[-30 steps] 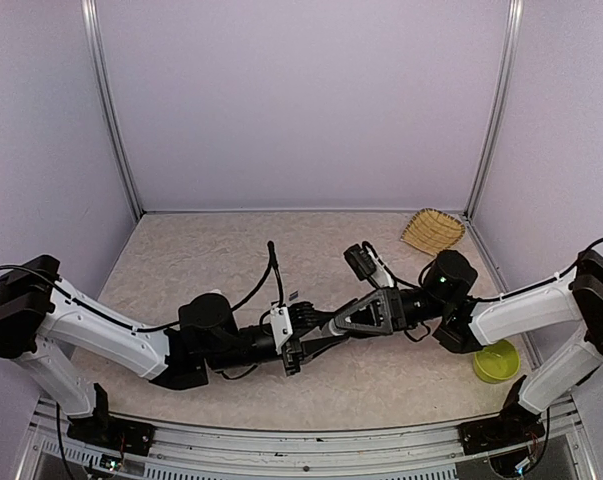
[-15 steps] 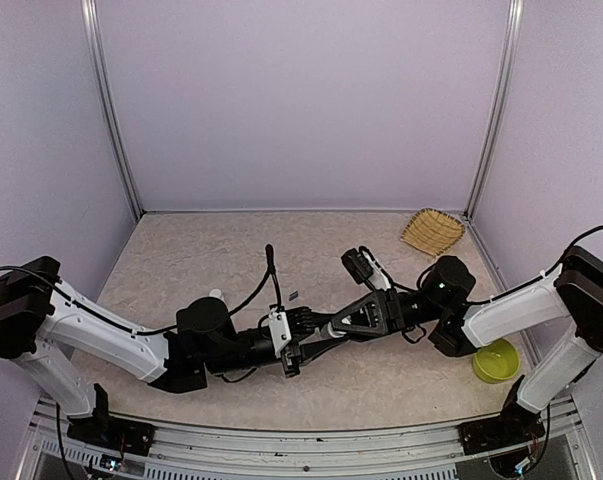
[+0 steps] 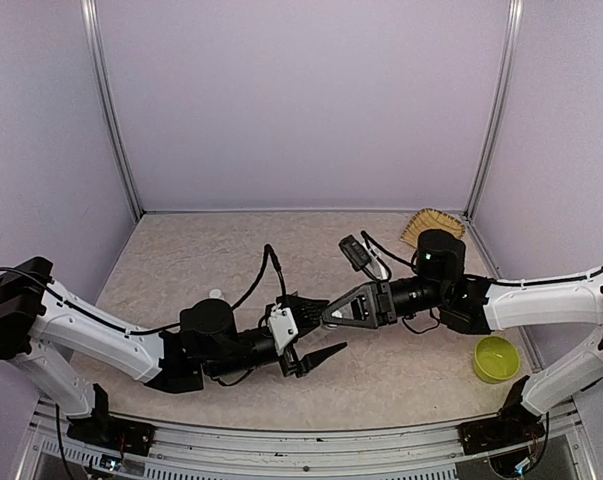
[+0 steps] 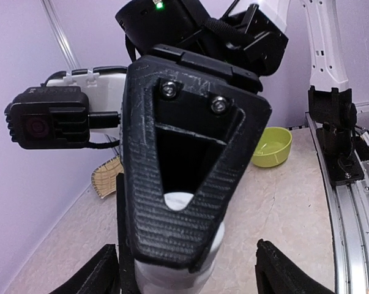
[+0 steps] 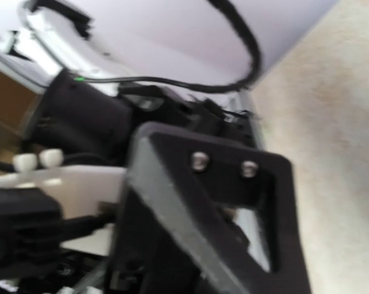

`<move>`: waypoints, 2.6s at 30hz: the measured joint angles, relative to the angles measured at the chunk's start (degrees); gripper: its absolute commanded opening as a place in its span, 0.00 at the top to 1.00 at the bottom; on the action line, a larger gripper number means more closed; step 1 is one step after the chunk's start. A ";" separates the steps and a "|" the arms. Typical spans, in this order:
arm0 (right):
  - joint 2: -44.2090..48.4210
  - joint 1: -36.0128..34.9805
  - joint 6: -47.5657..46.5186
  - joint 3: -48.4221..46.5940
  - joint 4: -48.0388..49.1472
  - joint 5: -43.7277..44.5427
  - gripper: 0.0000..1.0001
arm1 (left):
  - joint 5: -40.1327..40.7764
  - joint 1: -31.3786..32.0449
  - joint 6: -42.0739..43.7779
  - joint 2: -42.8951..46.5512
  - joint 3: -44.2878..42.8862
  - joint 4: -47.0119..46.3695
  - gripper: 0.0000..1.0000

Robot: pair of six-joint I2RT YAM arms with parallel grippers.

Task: Sort the pills into containers
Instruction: Pass from the left arm to the right, then pass from the right arm to the left

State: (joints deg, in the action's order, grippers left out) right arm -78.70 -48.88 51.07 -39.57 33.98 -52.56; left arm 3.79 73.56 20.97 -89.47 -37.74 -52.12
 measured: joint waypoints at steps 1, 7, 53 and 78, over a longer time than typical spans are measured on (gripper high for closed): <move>0.39 0.00 -1.88 -0.63 -3.08 0.96 0.61 | 0.87 0.00 0.09 0.02 -0.09 0.46 0.31; 0.61 0.04 -8.59 -1.75 -15.15 6.91 0.61 | 4.79 1.33 0.35 0.00 -0.37 3.26 0.35; 3.87 0.31 -14.32 -2.16 -24.52 12.13 0.61 | 13.14 1.73 2.08 -4.44 -5.62 8.20 0.55; 3.87 0.44 -15.17 -2.16 -23.82 11.58 0.59 | 9.44 0.98 -0.24 -4.57 -6.97 9.81 0.75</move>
State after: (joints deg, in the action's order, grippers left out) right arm -74.83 -48.45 35.90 -41.74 10.15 -40.97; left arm 13.23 74.54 20.73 -94.04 -44.71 -42.30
